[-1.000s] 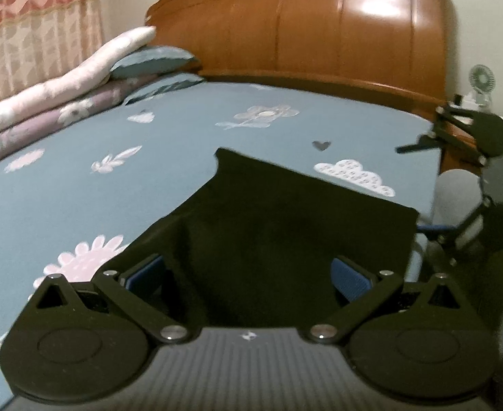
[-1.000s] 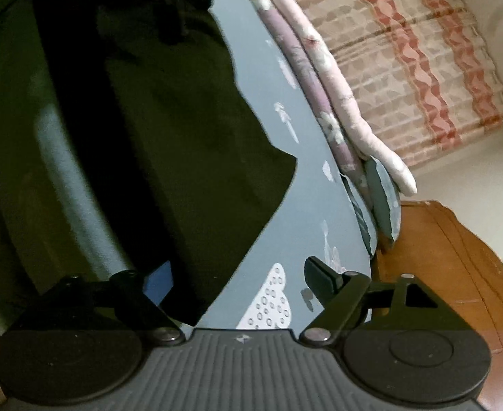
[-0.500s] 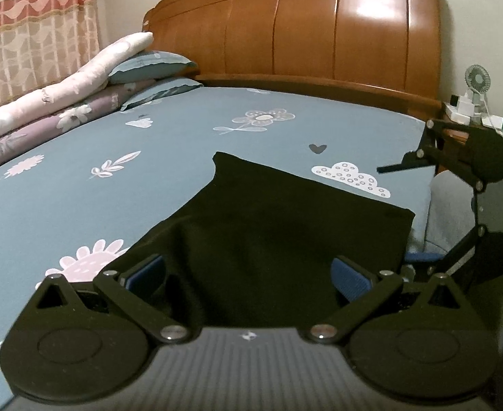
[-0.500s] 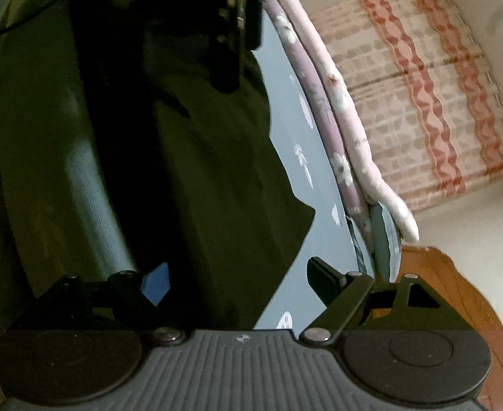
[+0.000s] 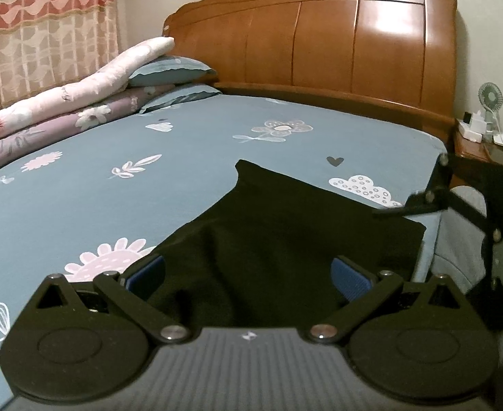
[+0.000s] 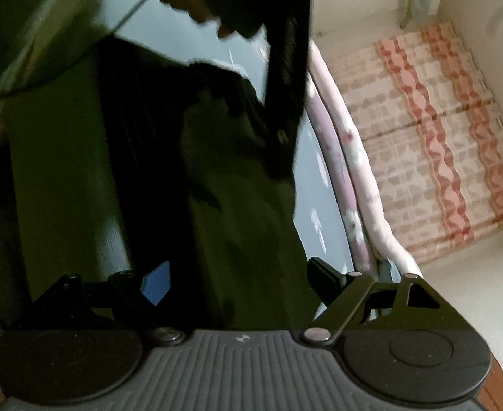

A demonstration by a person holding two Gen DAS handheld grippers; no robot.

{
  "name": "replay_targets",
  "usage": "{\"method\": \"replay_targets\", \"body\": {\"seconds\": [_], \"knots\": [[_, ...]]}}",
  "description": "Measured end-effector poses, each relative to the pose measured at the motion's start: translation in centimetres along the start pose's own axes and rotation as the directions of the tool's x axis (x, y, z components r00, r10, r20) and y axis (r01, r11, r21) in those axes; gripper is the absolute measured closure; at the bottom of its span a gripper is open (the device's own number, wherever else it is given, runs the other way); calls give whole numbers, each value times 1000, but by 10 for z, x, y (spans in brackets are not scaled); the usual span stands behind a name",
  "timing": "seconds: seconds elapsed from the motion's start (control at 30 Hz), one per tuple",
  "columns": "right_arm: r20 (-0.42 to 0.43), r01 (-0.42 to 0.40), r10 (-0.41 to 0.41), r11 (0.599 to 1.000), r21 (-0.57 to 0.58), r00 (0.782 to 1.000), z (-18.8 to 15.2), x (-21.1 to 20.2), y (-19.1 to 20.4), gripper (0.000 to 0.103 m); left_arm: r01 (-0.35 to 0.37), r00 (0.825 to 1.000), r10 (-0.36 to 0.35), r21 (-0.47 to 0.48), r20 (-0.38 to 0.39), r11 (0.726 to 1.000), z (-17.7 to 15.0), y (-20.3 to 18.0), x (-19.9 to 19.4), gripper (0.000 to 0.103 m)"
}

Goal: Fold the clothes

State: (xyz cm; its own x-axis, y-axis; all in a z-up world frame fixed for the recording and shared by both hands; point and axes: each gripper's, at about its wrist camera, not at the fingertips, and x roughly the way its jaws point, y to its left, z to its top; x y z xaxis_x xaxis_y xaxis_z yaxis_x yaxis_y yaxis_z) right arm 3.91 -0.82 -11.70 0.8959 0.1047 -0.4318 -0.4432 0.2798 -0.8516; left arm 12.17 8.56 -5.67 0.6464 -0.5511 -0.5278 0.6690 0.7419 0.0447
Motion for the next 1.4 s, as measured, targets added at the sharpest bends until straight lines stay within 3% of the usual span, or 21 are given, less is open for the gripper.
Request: {"method": "replay_targets", "body": {"seconds": [0.1,0.23,0.53,0.73,0.87,1.03,1.1,1.23,1.33,1.4], "knots": [[33,-6,6,1000,-7,999,10,2,4,16,-5,1000,5,-6,4,1000,-1,1,-1,1],[3,-2,2,1000,2,1000,8,7,3,16,-17,1000,17,-22,12,1000,-2,5,-5,1],[-172,59,-61,998,-20,983,-41,4,-7,15,-39,999,40,-56,27,998,-3,16,-13,1],[-317,108,-110,994,-24,942,-82,16,-15,13,-39,999,40,-51,13,998,-3,14,-9,1],[-347,115,-86,991,64,934,-95,14,-26,11,-42,999,42,-48,1,998,-4,13,-7,1],[-341,94,-63,993,73,938,-98,-2,-28,10,-46,999,46,-50,-2,998,-6,14,-7,1],[-360,62,-21,993,102,933,-100,-12,-31,10,-49,999,49,-50,0,998,-6,13,-7,1],[-340,72,-1,978,197,940,-99,-29,-49,10,-46,999,46,-46,10,998,-5,13,-9,1],[-292,88,19,933,350,956,-94,-26,-73,15,-43,999,44,-36,13,998,-3,10,-9,1],[-246,41,90,875,482,965,-93,-15,-85,25,-40,999,41,-32,6,999,-4,9,-7,1]]}}
